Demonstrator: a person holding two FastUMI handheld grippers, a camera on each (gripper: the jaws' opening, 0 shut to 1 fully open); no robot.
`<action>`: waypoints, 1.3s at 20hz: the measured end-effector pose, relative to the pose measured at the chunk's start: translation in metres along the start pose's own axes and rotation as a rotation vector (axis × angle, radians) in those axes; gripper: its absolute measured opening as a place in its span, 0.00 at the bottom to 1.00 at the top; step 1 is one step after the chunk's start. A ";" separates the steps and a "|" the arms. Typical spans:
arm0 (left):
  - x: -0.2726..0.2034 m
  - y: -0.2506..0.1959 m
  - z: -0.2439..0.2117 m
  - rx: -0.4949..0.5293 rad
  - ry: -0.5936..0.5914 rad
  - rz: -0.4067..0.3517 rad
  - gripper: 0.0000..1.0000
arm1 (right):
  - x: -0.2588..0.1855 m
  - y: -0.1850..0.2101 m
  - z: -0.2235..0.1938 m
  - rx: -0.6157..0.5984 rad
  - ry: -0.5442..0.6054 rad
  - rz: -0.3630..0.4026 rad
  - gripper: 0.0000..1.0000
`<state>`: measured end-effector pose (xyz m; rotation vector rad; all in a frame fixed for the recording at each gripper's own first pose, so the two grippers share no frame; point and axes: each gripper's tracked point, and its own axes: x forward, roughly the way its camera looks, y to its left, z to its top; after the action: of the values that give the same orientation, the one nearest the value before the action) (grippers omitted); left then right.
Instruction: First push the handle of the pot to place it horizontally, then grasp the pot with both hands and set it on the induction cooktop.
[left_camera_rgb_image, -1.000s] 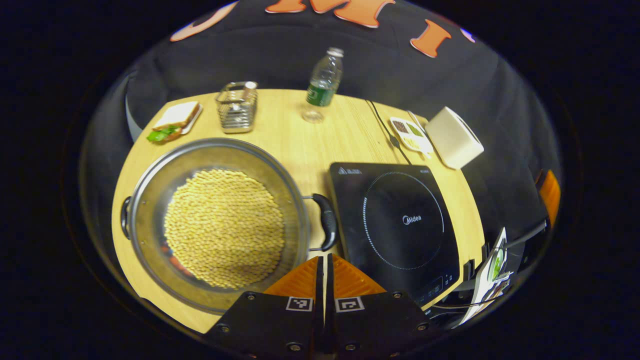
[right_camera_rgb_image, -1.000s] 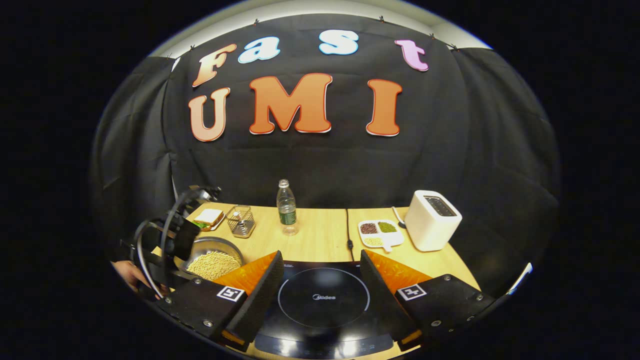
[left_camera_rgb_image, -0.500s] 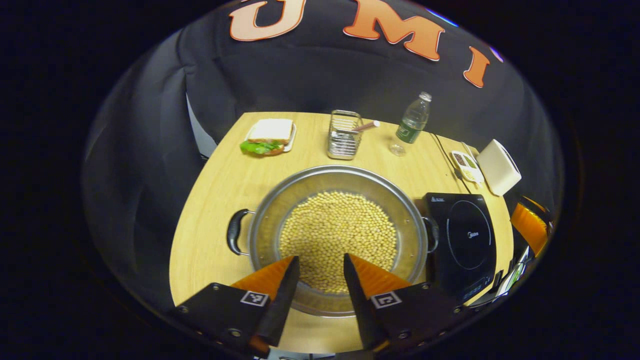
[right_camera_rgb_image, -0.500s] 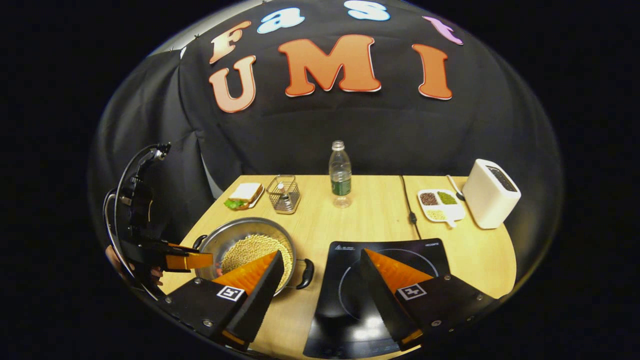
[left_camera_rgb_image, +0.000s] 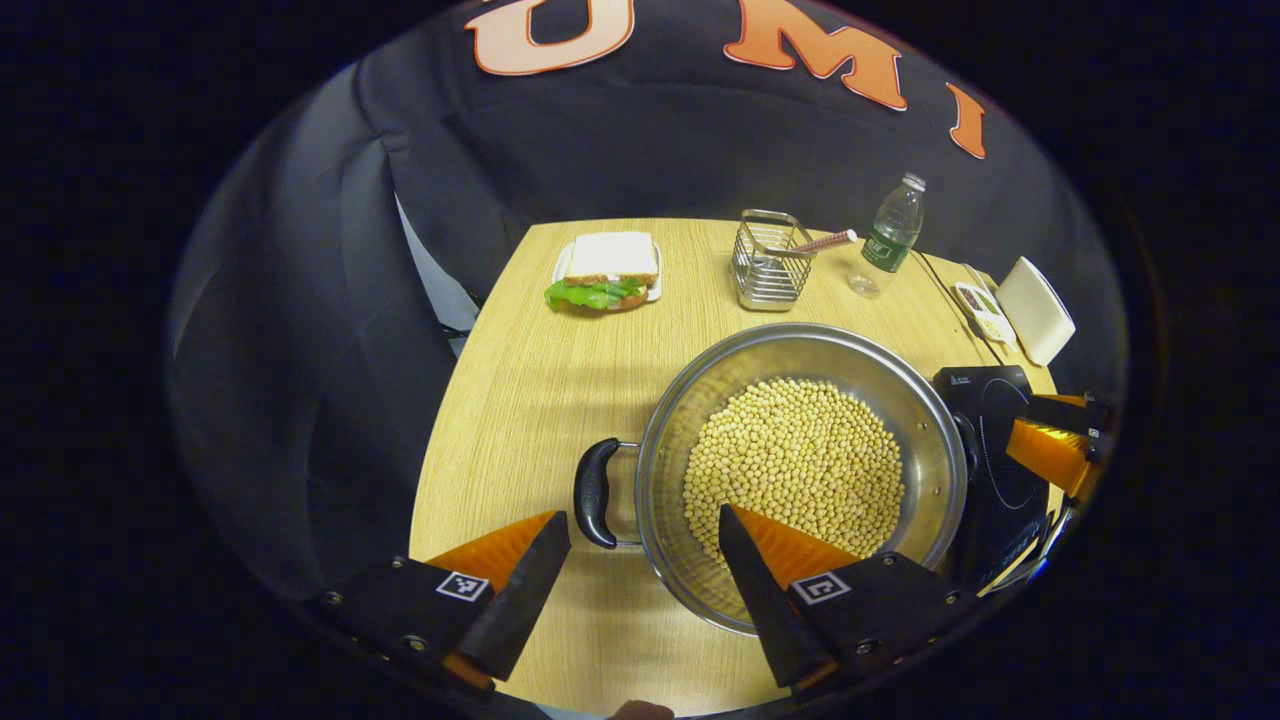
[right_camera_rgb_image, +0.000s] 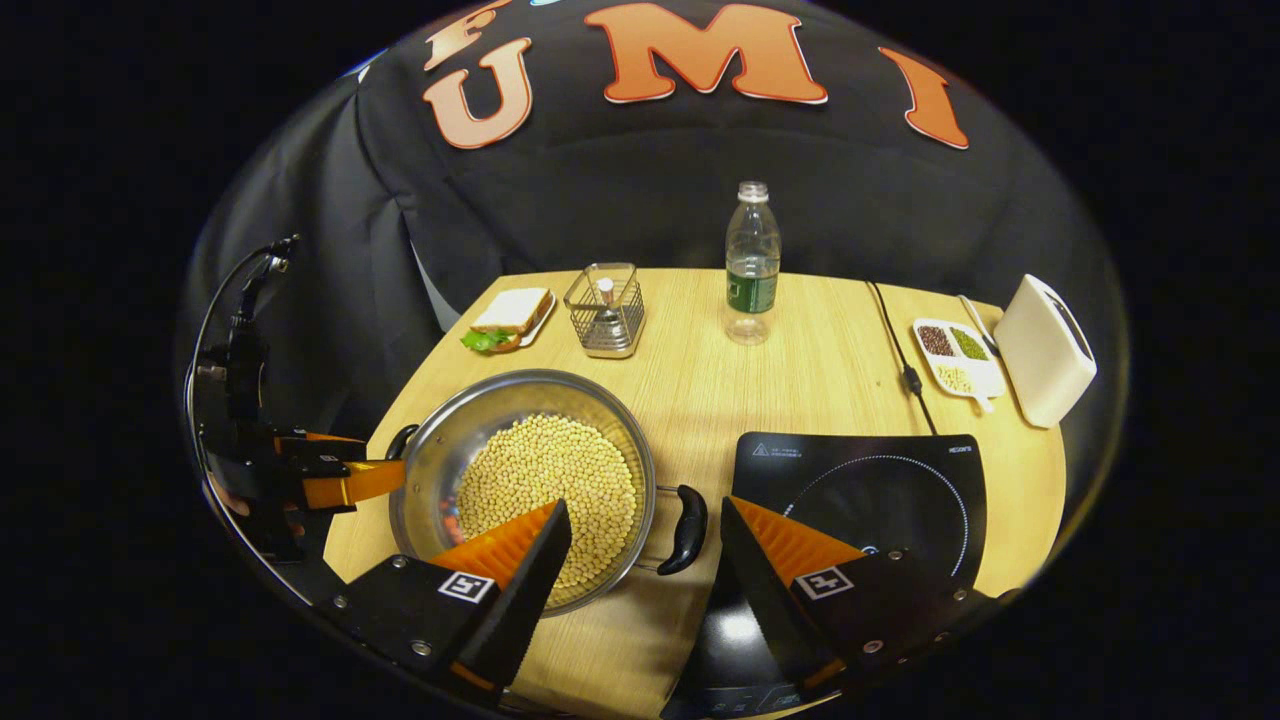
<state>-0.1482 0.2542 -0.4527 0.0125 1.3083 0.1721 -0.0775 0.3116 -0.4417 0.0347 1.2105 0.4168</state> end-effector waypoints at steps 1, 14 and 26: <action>0.000 -0.006 -0.008 -0.010 -0.002 0.004 0.94 | 0.006 0.001 -0.004 0.006 0.022 -0.004 0.93; 0.041 0.002 -0.020 -0.111 -0.006 -0.023 0.94 | 0.058 -0.011 -0.038 0.049 0.149 -0.102 0.84; 0.059 0.004 -0.023 -0.155 -0.044 -0.001 0.84 | 0.087 -0.016 -0.055 0.064 0.197 -0.129 0.67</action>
<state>-0.1557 0.2645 -0.5151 -0.1157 1.2486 0.2704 -0.0982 0.3144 -0.5436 -0.0295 1.4119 0.2730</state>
